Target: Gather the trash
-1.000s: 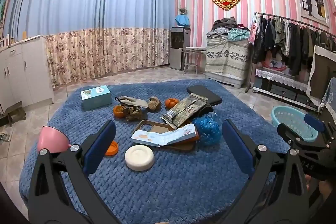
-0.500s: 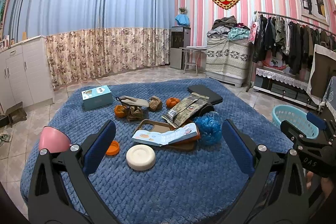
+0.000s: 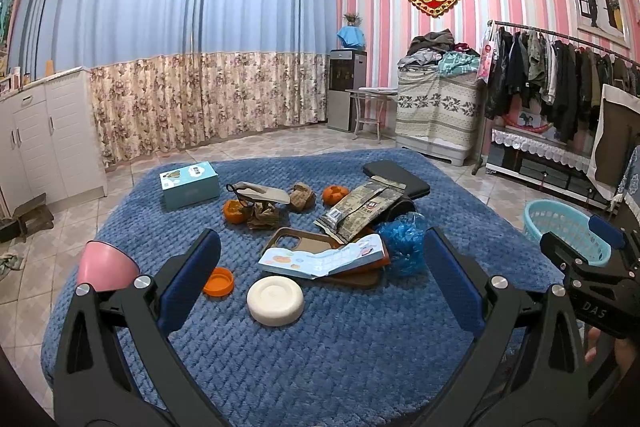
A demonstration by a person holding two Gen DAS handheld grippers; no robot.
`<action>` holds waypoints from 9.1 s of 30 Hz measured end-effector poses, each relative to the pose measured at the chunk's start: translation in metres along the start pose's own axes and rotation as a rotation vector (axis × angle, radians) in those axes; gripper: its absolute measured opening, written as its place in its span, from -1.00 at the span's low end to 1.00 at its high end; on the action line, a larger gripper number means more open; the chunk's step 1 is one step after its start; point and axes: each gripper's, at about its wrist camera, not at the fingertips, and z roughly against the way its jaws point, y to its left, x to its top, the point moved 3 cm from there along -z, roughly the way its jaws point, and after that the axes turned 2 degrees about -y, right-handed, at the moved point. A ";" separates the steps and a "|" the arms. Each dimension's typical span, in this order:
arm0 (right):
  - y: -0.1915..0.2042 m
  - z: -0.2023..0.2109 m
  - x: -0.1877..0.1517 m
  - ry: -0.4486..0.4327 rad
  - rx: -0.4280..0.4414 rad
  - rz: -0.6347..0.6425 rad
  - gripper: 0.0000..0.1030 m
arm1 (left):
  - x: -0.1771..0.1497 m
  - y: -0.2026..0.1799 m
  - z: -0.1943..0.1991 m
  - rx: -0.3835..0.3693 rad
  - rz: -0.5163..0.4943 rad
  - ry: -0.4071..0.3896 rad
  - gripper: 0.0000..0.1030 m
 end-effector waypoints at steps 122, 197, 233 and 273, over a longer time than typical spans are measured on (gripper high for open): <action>0.078 -0.116 -0.024 0.297 0.050 0.059 0.92 | -0.066 0.124 -0.159 0.043 0.078 0.419 -0.24; -0.280 -0.040 -0.011 0.188 -0.413 -0.261 -0.62 | 0.002 -0.375 -0.198 -0.654 -0.234 0.259 -0.24; -0.270 -0.084 -0.013 0.238 -0.373 -0.253 0.34 | 0.037 -0.308 -0.228 -0.435 -0.163 0.204 0.89; -0.089 -0.059 0.028 0.157 -0.169 -0.040 0.91 | 0.050 -0.044 -0.140 -0.112 0.001 0.165 0.89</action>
